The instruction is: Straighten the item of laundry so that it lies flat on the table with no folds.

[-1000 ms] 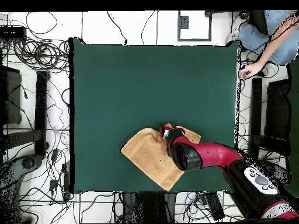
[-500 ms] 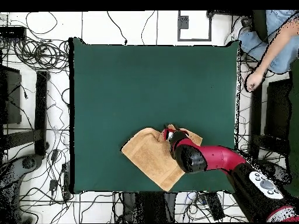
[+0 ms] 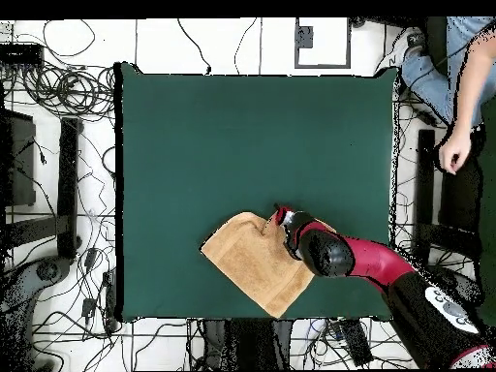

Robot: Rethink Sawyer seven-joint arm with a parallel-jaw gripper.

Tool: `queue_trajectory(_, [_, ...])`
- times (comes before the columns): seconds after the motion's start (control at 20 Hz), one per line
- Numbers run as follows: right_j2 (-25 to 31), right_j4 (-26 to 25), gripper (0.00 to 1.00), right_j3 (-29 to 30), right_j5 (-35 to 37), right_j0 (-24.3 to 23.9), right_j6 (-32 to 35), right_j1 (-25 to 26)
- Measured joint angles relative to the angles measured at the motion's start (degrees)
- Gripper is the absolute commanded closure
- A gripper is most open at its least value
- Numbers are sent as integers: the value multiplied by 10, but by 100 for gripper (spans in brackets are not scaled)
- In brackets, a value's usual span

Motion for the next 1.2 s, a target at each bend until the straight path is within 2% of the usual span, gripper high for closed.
queue_trajectory(0.8, [12,40,0,-25,77,-5,0,7])
queue_trajectory(1.2, [14,45,0,-27,85,-7,0,8])
